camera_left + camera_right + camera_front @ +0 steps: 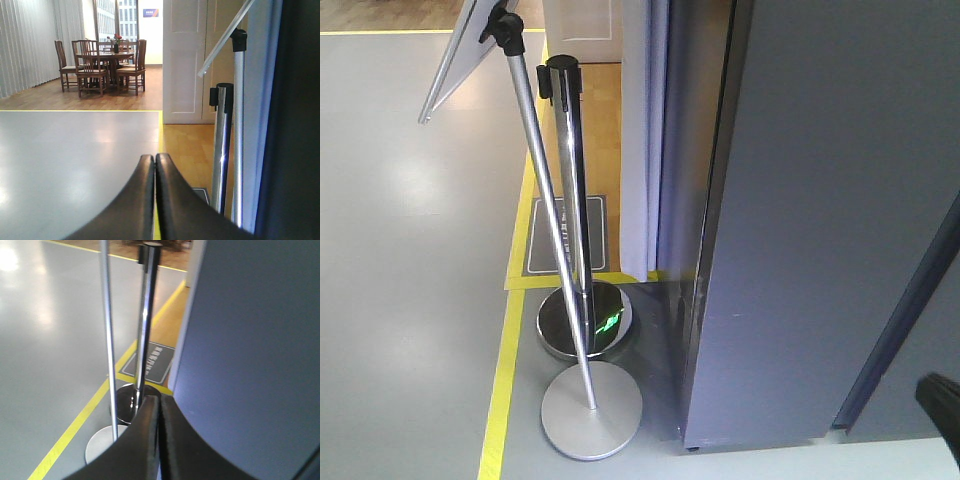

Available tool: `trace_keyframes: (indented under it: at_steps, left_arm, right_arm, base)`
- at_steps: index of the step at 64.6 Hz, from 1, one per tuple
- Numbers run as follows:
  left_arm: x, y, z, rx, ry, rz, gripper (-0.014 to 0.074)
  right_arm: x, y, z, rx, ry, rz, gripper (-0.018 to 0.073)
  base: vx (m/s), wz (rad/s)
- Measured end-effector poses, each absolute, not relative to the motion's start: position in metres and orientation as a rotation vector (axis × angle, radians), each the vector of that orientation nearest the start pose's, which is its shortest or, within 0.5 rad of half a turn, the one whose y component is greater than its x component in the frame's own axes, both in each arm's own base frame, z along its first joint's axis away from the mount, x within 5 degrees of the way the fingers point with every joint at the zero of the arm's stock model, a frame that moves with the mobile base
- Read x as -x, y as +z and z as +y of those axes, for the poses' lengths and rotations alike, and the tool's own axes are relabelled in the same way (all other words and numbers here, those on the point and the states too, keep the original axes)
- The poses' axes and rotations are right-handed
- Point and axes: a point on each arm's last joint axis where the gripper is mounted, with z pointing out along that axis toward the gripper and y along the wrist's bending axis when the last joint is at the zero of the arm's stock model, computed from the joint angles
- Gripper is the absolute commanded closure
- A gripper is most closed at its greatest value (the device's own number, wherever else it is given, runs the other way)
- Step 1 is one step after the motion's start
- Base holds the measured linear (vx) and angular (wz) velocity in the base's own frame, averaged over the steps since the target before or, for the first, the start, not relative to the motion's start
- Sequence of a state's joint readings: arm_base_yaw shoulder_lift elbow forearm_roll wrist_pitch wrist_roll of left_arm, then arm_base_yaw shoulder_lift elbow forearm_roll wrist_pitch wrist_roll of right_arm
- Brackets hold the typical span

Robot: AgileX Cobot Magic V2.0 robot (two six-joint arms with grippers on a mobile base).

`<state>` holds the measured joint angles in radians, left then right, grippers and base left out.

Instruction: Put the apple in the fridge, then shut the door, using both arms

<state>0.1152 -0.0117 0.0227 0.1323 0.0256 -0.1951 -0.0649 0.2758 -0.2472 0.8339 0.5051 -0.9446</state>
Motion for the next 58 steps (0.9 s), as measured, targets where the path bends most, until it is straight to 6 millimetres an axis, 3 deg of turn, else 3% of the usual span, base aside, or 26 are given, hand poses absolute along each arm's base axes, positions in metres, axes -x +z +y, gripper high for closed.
trace_keyframes:
  at_steps: [13,36,58]
  left_arm:
    - [-0.056,0.204,0.007,0.138,0.044,1.514,0.0601]
    - [-0.056,0.204,0.007,0.138,0.044,1.514,0.0601]
    - [-0.056,0.204,0.007,0.138,0.044,1.513,0.0601]
  right_arm:
    - [-0.060,0.212,0.020,0.199,0.147,1.827,0.0561]
    - [-0.055,0.188,0.002,-0.076,0.069,1.713,0.0561]
    - [-0.057,0.201,-0.004,-0.102,-0.002,1.540,0.0561]
  base:
    - [0.00,0.00]
    - [0.00,0.00]
    - [0.00,0.00]
